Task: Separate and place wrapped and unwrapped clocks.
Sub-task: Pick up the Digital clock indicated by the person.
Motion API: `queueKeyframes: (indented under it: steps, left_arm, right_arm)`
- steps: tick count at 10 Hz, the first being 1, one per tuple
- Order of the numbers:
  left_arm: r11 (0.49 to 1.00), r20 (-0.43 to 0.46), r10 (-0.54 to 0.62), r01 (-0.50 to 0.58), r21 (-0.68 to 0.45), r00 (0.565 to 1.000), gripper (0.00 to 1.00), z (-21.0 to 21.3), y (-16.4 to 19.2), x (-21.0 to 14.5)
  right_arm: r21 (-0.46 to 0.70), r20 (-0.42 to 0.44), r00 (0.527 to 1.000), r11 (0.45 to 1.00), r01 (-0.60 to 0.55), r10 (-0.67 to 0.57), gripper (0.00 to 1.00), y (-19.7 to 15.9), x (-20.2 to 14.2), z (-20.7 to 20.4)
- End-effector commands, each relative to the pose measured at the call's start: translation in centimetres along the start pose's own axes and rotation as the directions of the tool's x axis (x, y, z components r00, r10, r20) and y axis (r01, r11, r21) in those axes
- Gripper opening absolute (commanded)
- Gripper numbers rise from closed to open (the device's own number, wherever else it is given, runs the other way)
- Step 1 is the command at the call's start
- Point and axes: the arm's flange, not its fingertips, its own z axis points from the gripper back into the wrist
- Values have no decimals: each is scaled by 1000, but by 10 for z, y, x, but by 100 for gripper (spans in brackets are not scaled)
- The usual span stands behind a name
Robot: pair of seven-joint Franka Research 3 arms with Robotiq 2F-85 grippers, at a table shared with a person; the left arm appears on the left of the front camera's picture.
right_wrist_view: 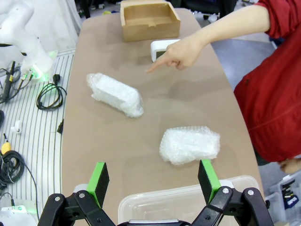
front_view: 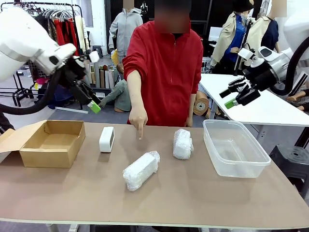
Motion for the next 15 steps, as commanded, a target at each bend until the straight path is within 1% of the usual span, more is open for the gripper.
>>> queueKeyframes:
  steps: [1,3,4,5,6,7,12,13,14,15]
  left_arm:
    - [998,-60,33,-30,48,998,100,-15,-13,13]
    - [995,-121,63,-52,87,991,100,-36,-16,29]
    - [994,-166,88,-74,85,982,100,-43,-17,32]
    - [991,-201,98,-77,108,975,100,-53,-19,35]
    - [997,-198,71,-67,27,978,100,-58,-24,37]
    - [995,-152,63,-51,80,986,100,-47,-18,34]
    - [995,-152,63,-51,80,986,100,-47,-18,34]
    - [995,-166,72,-60,78,983,100,-49,-17,34]
    - [990,-176,131,-119,79,976,100,-62,-22,46]
    - [986,-199,160,-148,74,967,100,-76,-26,59]
  right_arm:
    - [-2,2,1000,1000,-2,2,100,0,1,1]
    - [-2,2,1000,1000,-2,2,100,0,1,1]
    - [-2,2,1000,1000,-2,2,100,0,1,1]
    - [-2,2,1000,1000,-2,2,100,0,1,1]
    - [-2,2,1000,1000,-2,2,100,0,1,1]
    - [-2,2,1000,1000,-2,2,100,0,1,1]
    - [-2,2,1000,1000,-2,2,100,0,1,1]
    - [-2,2,1000,1000,-2,2,100,0,1,1]
    - [-2,2,1000,1000,-2,2,100,0,1,1]
    - [-2,2,1000,1000,-2,2,100,0,1,1]
